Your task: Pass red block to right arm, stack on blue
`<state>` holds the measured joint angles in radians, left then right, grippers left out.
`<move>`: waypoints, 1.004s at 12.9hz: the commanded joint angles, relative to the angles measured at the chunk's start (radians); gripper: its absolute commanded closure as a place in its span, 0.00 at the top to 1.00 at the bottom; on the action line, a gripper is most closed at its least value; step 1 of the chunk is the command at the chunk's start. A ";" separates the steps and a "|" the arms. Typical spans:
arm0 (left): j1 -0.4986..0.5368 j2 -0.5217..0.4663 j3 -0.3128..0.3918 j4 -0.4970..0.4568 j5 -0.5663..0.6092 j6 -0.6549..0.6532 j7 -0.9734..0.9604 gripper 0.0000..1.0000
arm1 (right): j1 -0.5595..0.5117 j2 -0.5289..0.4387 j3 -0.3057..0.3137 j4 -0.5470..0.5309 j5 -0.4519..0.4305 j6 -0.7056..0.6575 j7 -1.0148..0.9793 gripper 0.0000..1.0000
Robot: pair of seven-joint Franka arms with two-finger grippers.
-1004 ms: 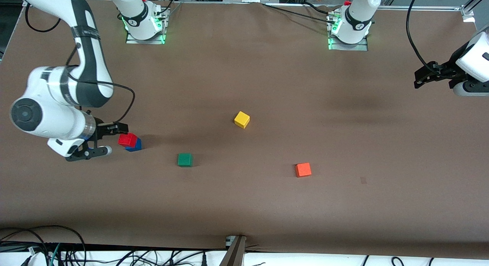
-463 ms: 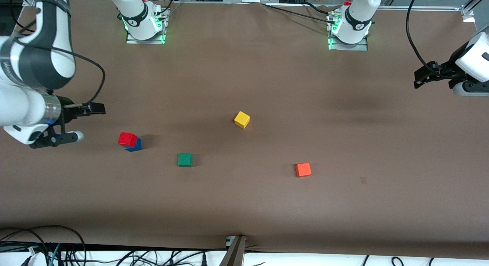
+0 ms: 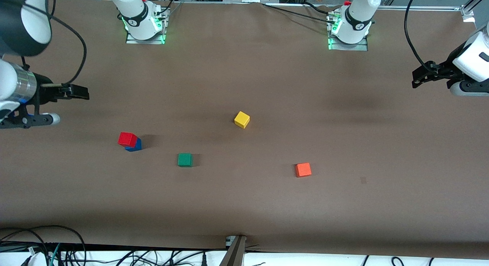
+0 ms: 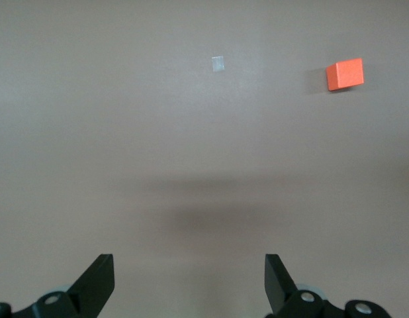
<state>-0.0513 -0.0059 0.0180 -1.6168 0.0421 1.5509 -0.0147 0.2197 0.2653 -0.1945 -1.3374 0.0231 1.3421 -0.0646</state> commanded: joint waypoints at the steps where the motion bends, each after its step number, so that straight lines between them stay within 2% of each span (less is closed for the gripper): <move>1: -0.005 0.009 -0.007 0.034 -0.014 -0.022 -0.011 1.00 | -0.104 -0.151 0.134 -0.127 -0.021 0.019 0.029 1.00; 6: -0.001 0.011 -0.021 0.032 -0.011 -0.029 -0.024 1.00 | -0.134 -0.261 0.147 -0.160 -0.025 0.029 0.022 1.00; 9: -0.005 0.011 -0.023 0.035 -0.014 -0.019 -0.031 1.00 | -0.146 -0.268 0.147 -0.163 -0.026 -0.030 0.025 1.00; 13: -0.007 0.009 -0.052 0.038 -0.014 -0.014 -0.031 1.00 | -0.123 -0.256 0.138 -0.152 -0.029 -0.035 0.035 1.00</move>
<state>-0.0557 -0.0058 -0.0195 -1.6085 0.0414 1.5474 -0.0337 0.0949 0.0198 -0.0683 -1.4804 0.0103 1.3170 -0.0476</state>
